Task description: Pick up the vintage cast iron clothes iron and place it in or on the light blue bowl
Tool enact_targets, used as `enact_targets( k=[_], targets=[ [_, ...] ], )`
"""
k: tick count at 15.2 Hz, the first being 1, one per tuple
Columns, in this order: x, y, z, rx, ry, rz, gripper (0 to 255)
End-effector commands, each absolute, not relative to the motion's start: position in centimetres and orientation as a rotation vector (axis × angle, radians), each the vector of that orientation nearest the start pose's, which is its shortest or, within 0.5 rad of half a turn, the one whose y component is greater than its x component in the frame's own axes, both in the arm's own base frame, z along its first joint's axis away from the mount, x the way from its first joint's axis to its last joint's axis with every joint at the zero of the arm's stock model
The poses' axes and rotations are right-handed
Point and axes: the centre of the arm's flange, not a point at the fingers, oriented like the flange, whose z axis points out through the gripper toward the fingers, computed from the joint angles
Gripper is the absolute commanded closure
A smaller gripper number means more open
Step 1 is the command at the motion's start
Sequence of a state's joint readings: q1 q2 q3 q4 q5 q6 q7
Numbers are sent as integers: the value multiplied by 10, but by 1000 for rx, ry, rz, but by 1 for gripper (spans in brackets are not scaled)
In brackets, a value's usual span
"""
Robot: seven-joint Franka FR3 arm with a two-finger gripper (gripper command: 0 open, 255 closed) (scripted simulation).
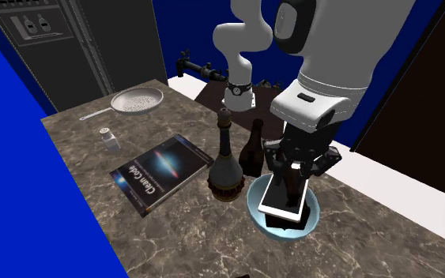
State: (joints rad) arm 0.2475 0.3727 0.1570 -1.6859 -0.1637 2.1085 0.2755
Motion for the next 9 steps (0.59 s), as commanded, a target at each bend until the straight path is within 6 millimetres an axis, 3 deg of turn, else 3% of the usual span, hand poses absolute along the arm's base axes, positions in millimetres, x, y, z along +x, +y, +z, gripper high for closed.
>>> enact_targets(
  k=[1,5,6,9],
  targets=[
    [617,245,391,-3186,-315,-132,255],
    [617,245,391,-3186,-315,-132,255],
    [616,245,391,-3186,-315,-132,0],
    [617,245,391,-3186,-315,-132,0]
  ],
)
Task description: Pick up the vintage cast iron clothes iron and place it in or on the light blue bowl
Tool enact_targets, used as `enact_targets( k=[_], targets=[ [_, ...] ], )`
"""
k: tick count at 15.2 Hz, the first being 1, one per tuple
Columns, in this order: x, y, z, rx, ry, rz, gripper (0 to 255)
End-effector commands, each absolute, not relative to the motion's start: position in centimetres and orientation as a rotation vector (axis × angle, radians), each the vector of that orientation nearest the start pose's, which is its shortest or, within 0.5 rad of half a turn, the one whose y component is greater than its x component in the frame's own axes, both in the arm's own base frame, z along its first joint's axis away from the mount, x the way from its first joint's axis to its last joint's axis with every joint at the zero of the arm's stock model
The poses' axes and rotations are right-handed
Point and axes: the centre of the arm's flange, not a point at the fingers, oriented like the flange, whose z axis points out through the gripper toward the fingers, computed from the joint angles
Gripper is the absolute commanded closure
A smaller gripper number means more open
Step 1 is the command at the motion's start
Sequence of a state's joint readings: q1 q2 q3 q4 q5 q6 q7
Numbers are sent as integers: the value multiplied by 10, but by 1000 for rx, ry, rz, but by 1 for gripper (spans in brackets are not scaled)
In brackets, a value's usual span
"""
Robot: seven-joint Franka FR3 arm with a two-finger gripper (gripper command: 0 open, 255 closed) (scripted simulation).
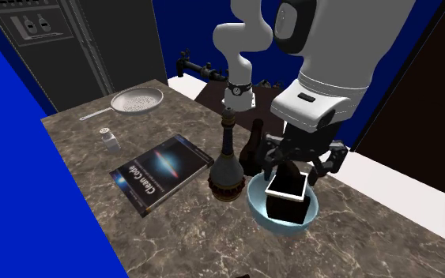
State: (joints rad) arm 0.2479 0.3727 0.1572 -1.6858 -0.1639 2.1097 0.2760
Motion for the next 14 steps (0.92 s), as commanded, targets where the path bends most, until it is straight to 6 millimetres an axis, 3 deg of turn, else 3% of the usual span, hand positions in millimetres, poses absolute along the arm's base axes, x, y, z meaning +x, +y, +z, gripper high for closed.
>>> enact_targets(
  k=[1,2,6,14],
  targets=[
    [617,245,391,-3186,-315,-132,0],
    [617,245,391,-3186,-315,-132,0],
    [612,247,440,-3186,-315,-132,0],
    [612,247,440,-3186,-315,-132,0]
  ],
)
